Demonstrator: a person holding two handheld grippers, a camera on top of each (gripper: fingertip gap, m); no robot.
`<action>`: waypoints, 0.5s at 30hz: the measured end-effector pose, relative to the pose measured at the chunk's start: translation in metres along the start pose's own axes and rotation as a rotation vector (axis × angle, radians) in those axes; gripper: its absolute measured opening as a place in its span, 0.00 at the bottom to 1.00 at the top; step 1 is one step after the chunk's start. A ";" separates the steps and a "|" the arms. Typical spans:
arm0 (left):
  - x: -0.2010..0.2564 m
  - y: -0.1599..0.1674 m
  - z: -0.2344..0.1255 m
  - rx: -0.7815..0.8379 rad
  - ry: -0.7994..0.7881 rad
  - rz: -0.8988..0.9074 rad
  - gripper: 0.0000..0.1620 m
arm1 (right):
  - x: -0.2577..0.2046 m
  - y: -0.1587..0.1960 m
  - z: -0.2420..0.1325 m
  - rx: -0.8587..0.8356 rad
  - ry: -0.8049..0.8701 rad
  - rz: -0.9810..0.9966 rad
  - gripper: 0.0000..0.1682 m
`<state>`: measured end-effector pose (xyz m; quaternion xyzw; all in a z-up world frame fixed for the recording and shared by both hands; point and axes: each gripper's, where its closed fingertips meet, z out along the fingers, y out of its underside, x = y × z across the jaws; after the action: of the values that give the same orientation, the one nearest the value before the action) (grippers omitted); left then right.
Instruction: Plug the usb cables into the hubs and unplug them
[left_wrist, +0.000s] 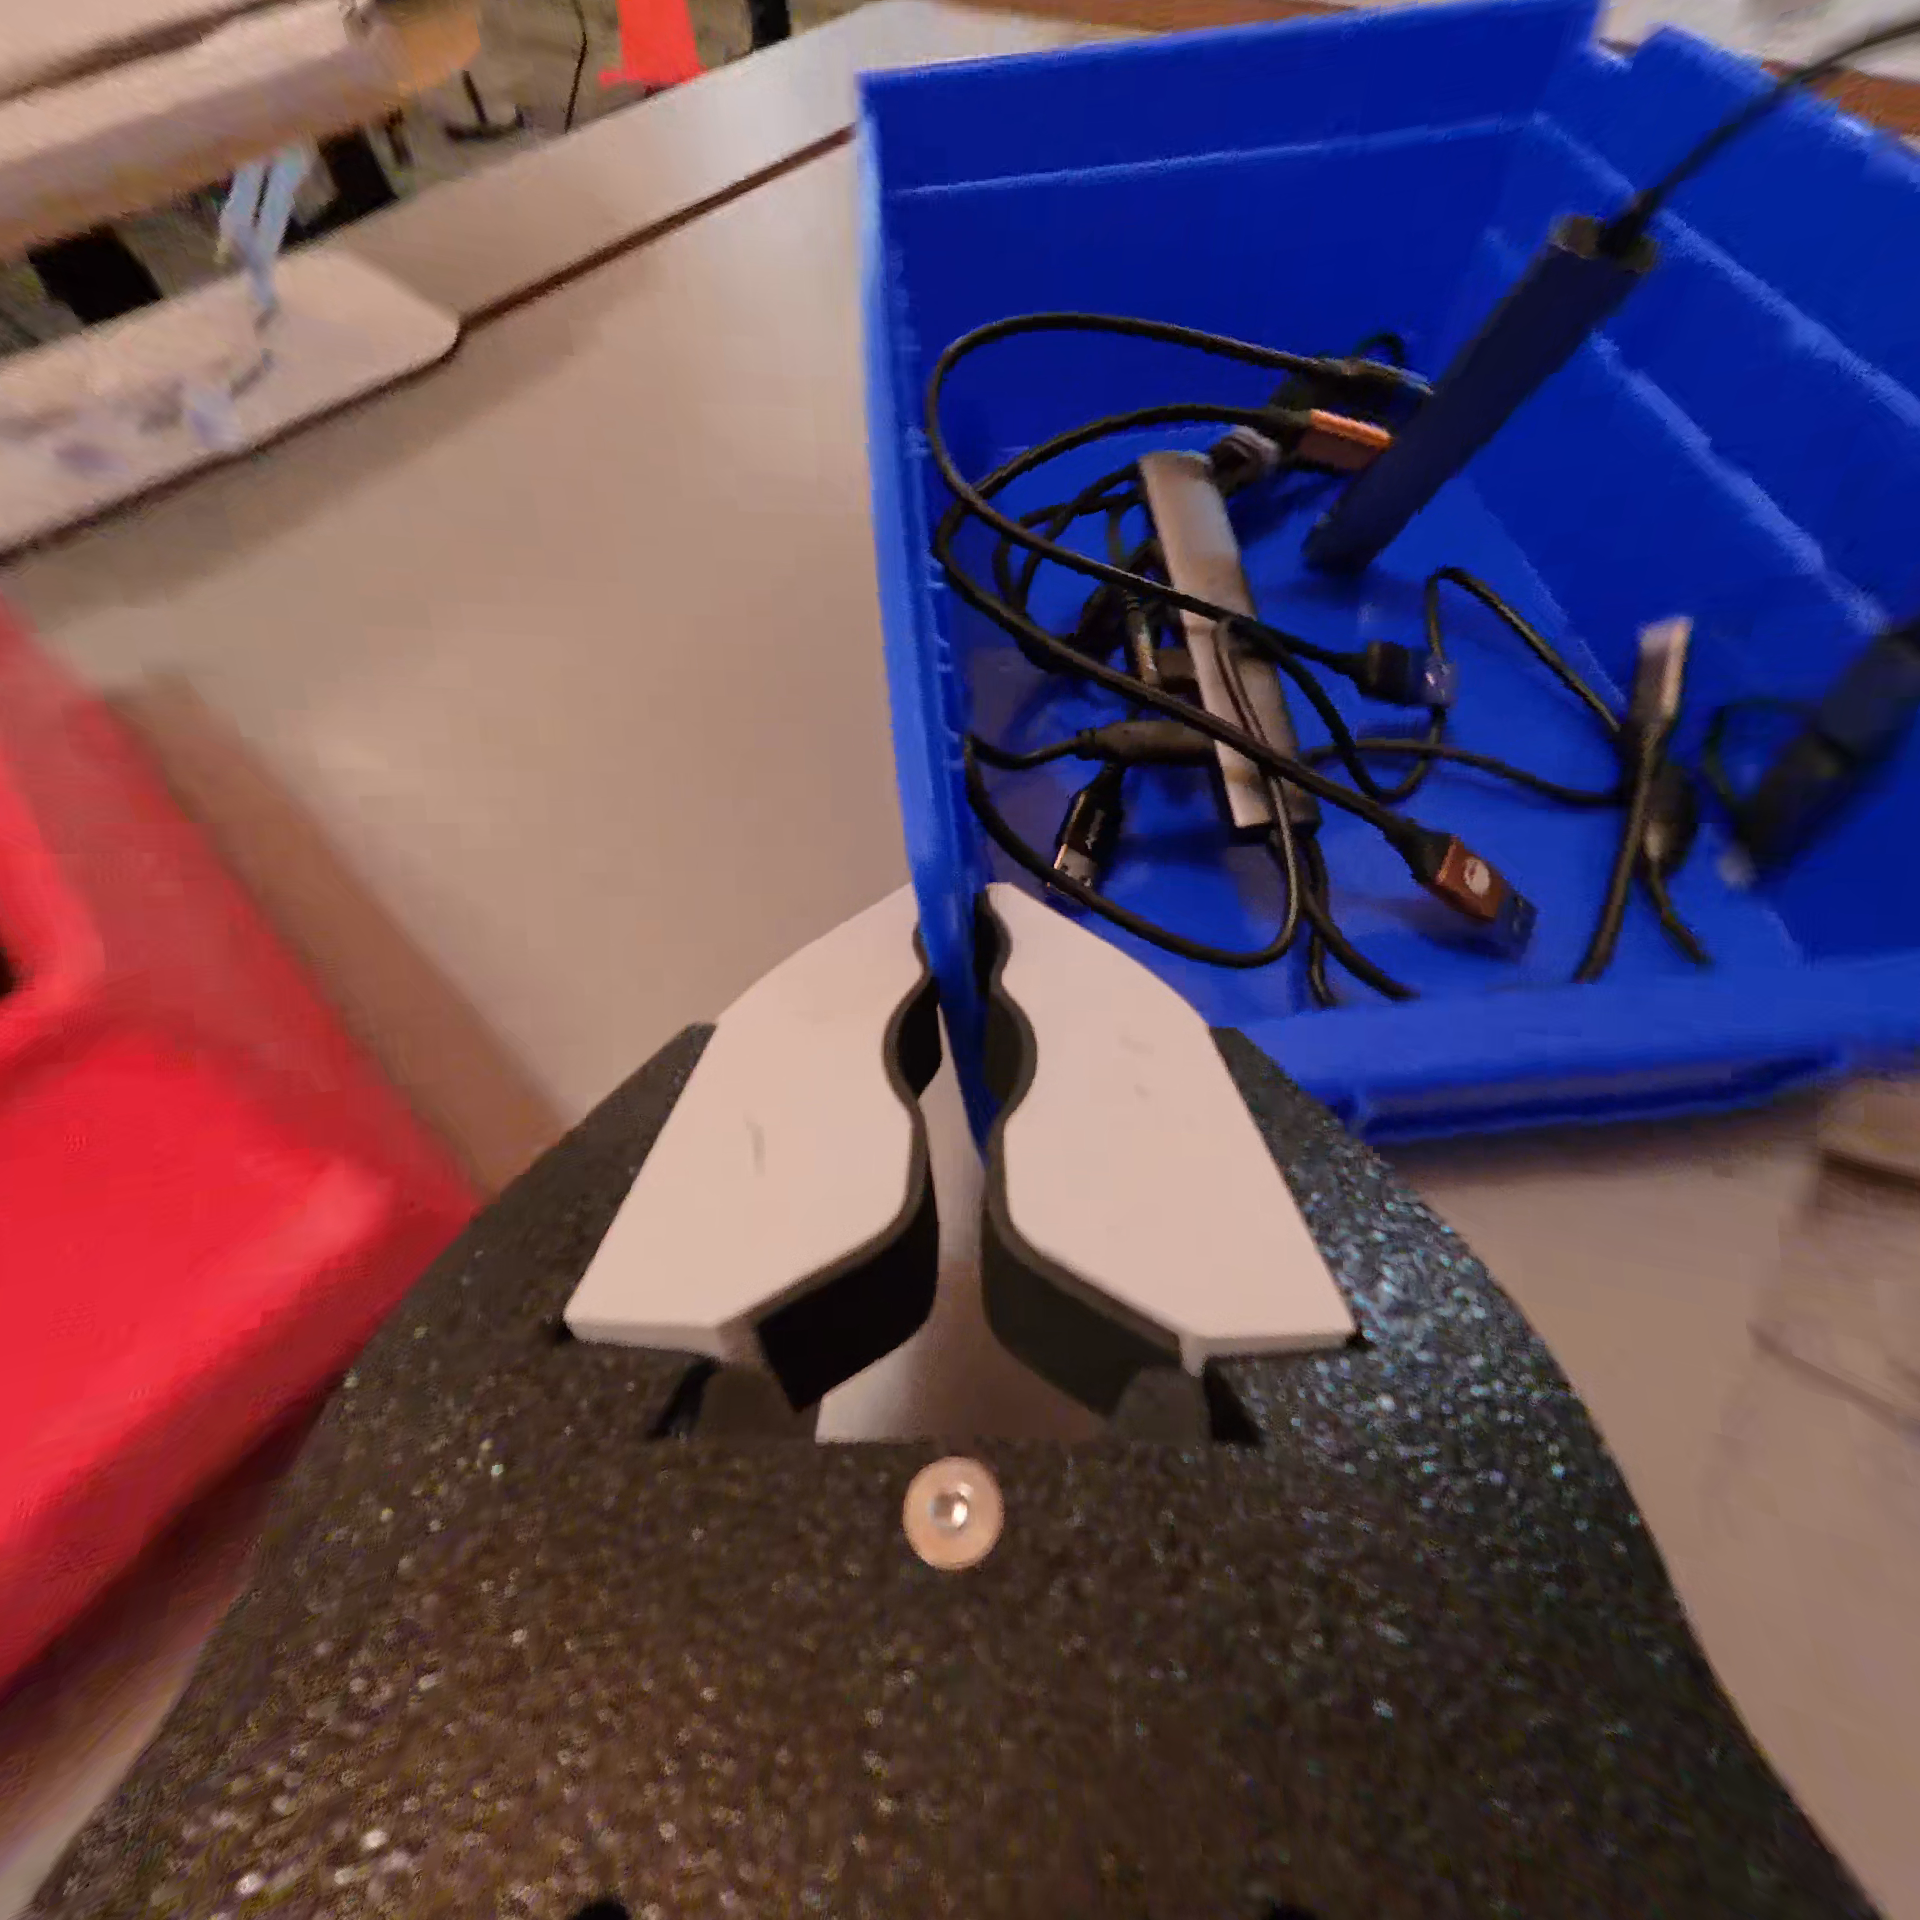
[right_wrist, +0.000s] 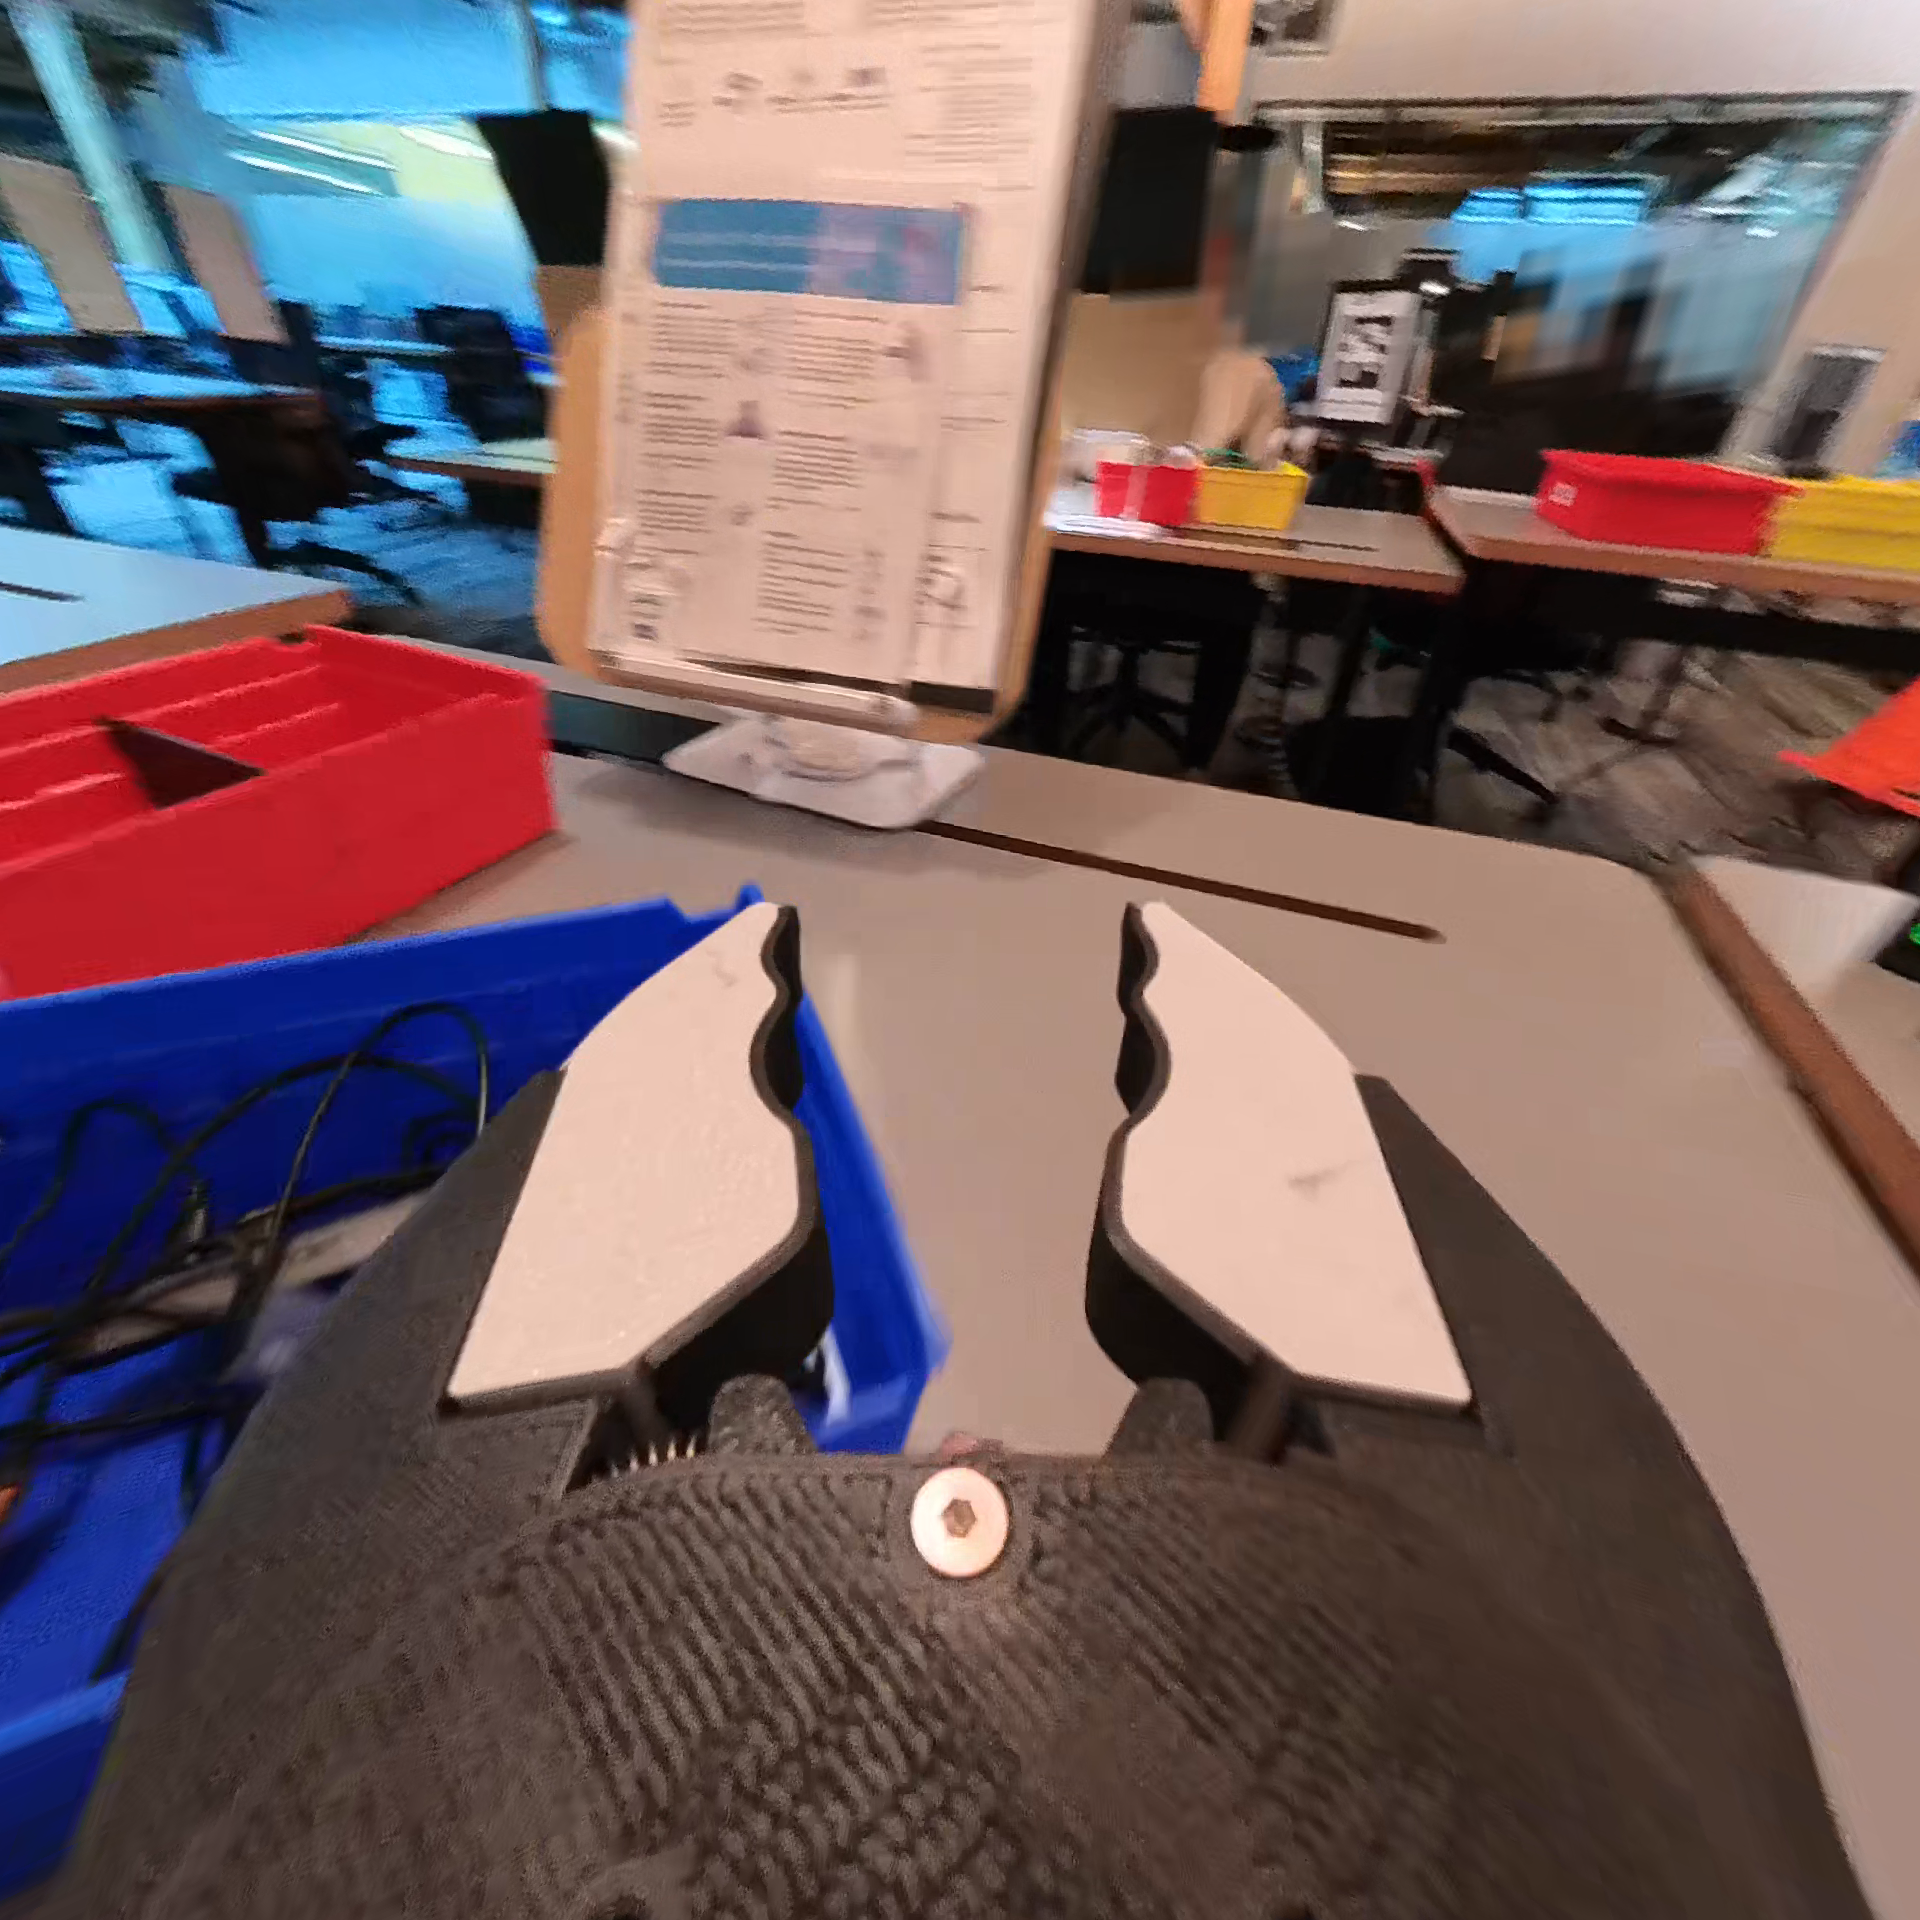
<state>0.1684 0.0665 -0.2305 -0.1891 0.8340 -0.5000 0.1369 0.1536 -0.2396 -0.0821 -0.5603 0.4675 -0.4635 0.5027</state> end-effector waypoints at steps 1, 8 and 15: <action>-0.003 0.012 -0.024 -0.005 0.013 -0.028 0.01 | -0.025 -0.005 0.007 0.015 -0.061 0.009 0.36; -0.015 0.084 -0.162 -0.040 0.005 -0.091 0.01 | -0.192 -0.018 0.070 -0.021 -0.333 0.041 0.48; -0.039 0.132 -0.249 -0.094 -0.103 -0.152 0.01 | -0.328 0.013 0.168 -0.282 -0.414 0.104 0.58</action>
<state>0.0751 0.3354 -0.2304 -0.2833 0.8317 -0.4589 0.1323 0.2752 0.1064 -0.1218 -0.6829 0.4428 -0.2427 0.5279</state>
